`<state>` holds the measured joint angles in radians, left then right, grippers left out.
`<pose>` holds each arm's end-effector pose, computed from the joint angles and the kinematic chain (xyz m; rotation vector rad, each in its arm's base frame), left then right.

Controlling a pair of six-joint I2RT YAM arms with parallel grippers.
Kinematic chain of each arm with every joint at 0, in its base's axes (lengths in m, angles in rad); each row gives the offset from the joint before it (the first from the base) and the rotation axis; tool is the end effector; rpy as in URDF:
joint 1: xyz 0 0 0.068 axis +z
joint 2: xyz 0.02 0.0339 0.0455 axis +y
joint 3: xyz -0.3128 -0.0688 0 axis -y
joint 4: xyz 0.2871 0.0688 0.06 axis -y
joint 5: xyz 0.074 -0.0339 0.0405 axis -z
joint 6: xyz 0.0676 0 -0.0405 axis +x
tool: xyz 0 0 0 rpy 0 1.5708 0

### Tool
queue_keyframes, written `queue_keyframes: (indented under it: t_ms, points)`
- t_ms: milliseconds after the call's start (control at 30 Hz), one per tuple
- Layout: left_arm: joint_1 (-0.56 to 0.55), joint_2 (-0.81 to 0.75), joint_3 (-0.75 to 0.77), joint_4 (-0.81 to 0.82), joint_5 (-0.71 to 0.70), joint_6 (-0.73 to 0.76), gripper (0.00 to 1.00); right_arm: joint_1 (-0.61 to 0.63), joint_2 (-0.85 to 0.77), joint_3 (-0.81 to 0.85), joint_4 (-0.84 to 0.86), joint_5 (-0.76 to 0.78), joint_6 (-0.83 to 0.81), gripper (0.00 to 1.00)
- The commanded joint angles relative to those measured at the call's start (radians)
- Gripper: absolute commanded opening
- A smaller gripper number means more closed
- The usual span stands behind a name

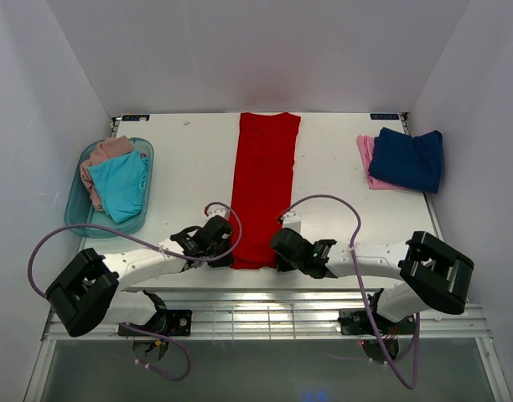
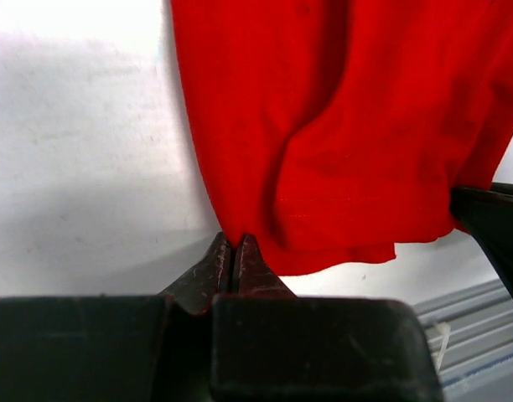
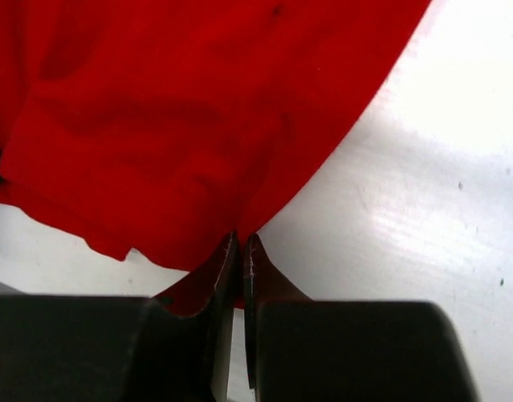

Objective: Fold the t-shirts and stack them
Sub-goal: Grab the bottom of the folded rectangular tshirt with both arms, then fold the folded rectangular tshirt in 1/3 of the way

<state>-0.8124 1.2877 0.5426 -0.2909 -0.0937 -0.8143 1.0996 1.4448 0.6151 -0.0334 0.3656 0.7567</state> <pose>0.1809 -0.1817 0.1417 -0.0369 2.6727 -0.4459 0.1613 0.2634 0.1483 -0.2480 2.3928 0.4438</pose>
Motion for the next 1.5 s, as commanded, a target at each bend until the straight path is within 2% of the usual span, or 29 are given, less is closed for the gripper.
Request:
queue_keyframes:
  t_ms: [0,167,367,700,900,1067,1467]
  points:
    - [-0.021,-0.047,-0.007,-0.09,-0.014,0.004,0.0,0.052,-0.006,-0.005,-0.291,0.035,0.05,0.08]
    - [-0.019,-0.048,0.159,-0.077,-0.128,0.043,0.0,0.054,-0.07,0.116,-0.41,0.198,0.04,0.08]
    - [-0.018,0.056,0.282,-0.005,-0.199,0.121,0.0,0.017,-0.006,0.304,-0.465,0.312,-0.066,0.08]
    - [0.031,0.294,0.479,0.032,-0.205,0.181,0.0,-0.145,0.19,0.495,-0.445,0.311,-0.232,0.08]
    - [0.12,0.401,0.608,0.03,-0.178,0.222,0.0,-0.257,0.29,0.603,-0.375,0.257,-0.345,0.08]
    - [0.177,0.485,0.694,0.059,-0.121,0.247,0.0,-0.297,0.374,0.711,-0.347,0.223,-0.421,0.08]
    - [0.234,0.656,0.852,0.134,-0.098,0.333,0.0,-0.403,0.561,0.945,-0.318,0.219,-0.543,0.08]
